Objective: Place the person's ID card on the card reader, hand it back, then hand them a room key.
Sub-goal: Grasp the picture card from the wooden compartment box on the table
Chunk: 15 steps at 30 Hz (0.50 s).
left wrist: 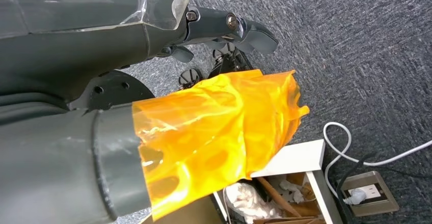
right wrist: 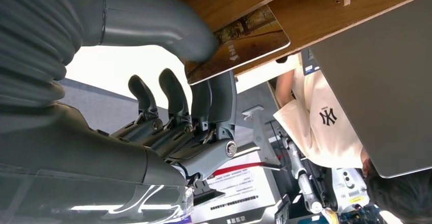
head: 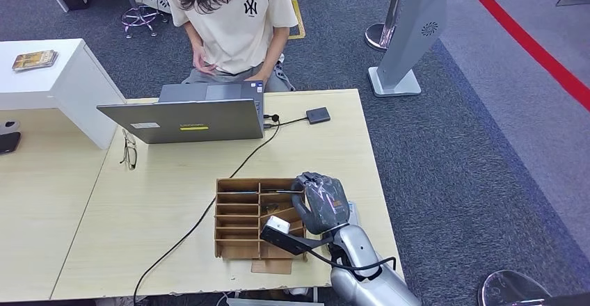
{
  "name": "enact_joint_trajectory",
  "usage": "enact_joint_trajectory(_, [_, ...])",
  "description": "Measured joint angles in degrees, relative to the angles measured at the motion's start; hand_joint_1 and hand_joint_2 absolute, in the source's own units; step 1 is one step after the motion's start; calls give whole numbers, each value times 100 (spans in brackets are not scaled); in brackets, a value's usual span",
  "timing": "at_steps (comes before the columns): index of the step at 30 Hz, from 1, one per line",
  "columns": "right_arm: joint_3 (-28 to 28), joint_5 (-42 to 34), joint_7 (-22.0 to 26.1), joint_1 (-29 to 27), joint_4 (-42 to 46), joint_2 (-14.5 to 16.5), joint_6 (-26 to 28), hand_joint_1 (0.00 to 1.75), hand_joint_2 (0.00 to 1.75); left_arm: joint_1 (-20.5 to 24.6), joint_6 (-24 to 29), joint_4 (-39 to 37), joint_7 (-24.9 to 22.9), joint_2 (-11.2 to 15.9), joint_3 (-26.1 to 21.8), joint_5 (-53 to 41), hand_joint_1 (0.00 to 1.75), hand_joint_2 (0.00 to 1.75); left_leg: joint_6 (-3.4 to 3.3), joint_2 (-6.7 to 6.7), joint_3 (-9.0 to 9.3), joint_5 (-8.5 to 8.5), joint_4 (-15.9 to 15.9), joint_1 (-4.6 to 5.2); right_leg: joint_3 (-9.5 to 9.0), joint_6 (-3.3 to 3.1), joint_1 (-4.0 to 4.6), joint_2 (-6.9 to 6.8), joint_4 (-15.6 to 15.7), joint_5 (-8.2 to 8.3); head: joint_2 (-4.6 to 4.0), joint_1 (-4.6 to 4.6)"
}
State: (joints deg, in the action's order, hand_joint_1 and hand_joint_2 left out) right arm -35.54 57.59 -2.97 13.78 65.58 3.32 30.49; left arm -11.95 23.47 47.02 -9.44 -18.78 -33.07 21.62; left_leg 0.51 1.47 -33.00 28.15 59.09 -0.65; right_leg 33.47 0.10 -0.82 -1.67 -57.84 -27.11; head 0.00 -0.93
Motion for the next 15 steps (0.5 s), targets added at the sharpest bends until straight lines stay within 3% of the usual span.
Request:
enact_joint_trajectory(2, [2, -1, 0, 2, -4, 0, 0, 173, 175, 0, 0, 2, 0, 0, 1, 0, 0, 0, 0, 0, 0, 0, 0, 0, 0, 0, 0, 0, 0, 0, 0, -1])
enact_joint_trajectory(10, [23, -136, 26, 15, -32, 1, -7, 175, 175, 0, -10, 2, 0, 0, 2, -12, 0, 0, 0, 0, 0, 0, 0, 0, 0, 0, 0, 0, 0, 0, 0, -1])
enact_joint_trajectory(15, [113, -841, 401, 6, -13, 2, -134, 175, 175, 0, -16, 2, 21, 0, 2, -13, 0, 0, 0, 0, 1, 0, 0, 0, 0, 0, 0, 0, 0, 0, 0, -1])
